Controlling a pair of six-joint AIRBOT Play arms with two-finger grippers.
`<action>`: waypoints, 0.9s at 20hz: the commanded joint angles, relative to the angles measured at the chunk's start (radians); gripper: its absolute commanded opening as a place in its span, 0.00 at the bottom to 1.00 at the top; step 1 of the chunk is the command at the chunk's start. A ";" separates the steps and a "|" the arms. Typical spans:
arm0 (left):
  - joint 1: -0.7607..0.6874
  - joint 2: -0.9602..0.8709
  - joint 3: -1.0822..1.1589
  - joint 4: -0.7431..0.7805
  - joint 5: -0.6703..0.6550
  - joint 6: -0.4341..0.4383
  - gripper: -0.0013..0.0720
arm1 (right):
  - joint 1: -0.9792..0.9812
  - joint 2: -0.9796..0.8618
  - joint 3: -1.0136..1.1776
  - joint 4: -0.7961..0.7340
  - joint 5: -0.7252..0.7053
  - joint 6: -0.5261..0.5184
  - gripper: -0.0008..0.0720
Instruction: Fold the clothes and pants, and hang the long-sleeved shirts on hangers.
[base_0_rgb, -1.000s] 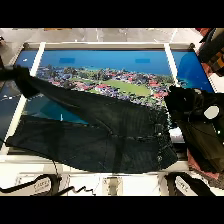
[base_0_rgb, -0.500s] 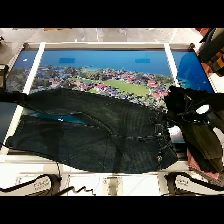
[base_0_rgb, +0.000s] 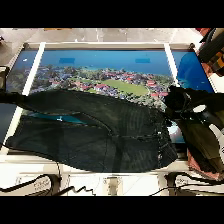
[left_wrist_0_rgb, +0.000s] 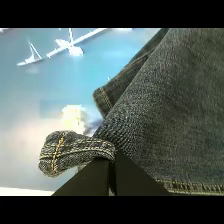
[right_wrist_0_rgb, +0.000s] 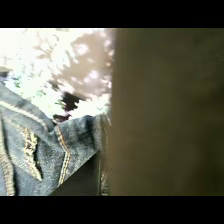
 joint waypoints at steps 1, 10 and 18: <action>0.001 0.001 0.002 0.003 0.087 -0.011 0.04 | 0.040 0.018 0.066 0.027 -0.036 -0.078 0.06; 0.010 0.062 -0.020 0.093 0.253 -0.060 0.03 | 0.047 0.024 0.245 0.025 -0.074 -0.054 0.06; 0.053 -0.130 -0.282 0.164 0.105 -0.131 0.04 | 0.047 0.020 0.245 -0.009 -0.066 -0.035 0.06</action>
